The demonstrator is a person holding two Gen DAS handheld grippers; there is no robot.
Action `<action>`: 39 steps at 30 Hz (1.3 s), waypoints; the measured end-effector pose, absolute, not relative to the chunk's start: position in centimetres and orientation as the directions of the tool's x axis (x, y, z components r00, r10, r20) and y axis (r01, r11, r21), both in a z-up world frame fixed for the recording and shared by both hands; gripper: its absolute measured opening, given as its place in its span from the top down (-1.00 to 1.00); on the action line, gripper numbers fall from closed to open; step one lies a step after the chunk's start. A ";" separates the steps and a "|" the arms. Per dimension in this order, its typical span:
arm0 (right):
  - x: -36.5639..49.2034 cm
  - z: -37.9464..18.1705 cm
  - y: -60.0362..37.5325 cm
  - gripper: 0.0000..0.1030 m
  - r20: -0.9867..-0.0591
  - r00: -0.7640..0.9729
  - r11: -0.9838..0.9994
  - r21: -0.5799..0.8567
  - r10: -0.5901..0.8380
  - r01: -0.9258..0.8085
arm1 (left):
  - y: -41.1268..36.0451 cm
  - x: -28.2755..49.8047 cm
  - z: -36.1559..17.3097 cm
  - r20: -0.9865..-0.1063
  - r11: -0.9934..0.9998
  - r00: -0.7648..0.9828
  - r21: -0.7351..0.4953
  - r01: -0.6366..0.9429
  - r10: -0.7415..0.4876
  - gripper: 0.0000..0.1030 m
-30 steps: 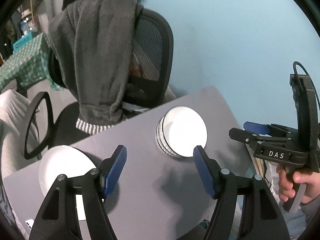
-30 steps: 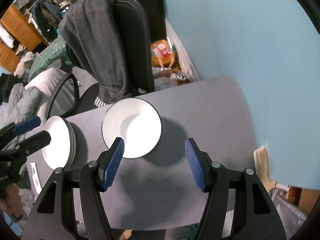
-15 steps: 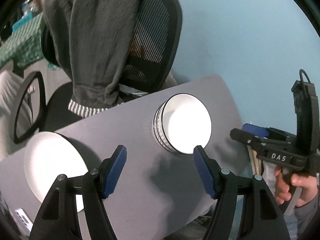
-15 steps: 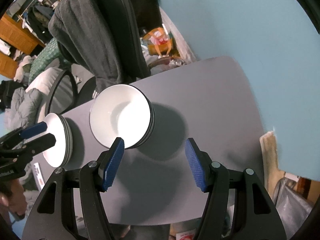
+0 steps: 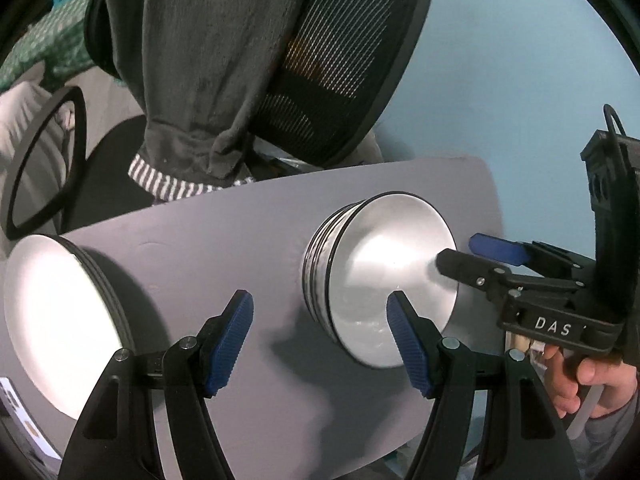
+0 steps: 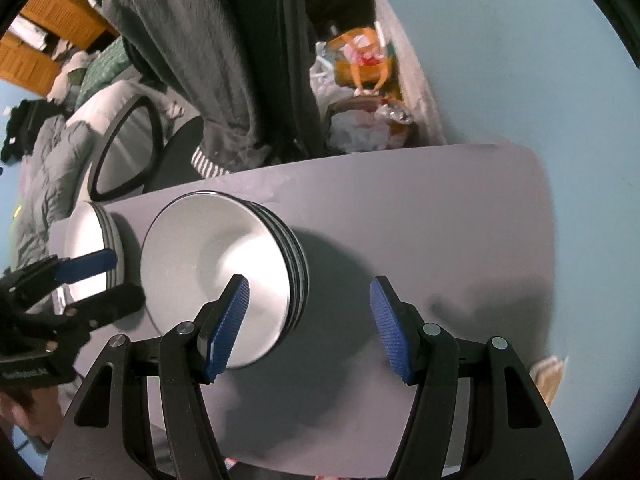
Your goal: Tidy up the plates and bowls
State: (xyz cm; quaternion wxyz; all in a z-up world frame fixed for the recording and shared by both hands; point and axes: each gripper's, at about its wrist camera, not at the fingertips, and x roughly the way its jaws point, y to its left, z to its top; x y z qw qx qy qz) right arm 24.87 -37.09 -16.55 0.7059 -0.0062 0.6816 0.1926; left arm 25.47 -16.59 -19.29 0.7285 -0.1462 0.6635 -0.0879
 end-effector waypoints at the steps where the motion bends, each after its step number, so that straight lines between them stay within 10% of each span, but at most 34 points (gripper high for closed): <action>1: 25.1 -16.8 -37.1 -0.21 -0.963 -0.013 0.922 0.260 0.268 -0.287 | -16.8 25.7 -19.6 -0.945 0.945 0.098 -0.320 -0.070 -0.313 -0.37; 16: 26.5 -19.7 -36.4 -0.20 -0.954 -0.111 0.877 0.300 0.279 -0.376 | -17.7 25.8 -23.8 -0.964 0.949 0.031 -0.266 -0.166 -0.265 -0.37; 23: 26.7 -20.3 -35.6 0.26 -0.952 -0.150 0.853 0.305 0.266 -0.423 | -18.4 25.7 -25.2 -0.952 0.934 0.004 -0.300 -0.191 -0.305 -0.09; 39: 27.0 -21.3 -34.2 0.32 -0.918 -0.243 0.795 0.394 0.314 -0.462 | -17.9 24.9 -25.0 -0.925 0.896 0.039 -0.375 -0.238 -0.377 0.28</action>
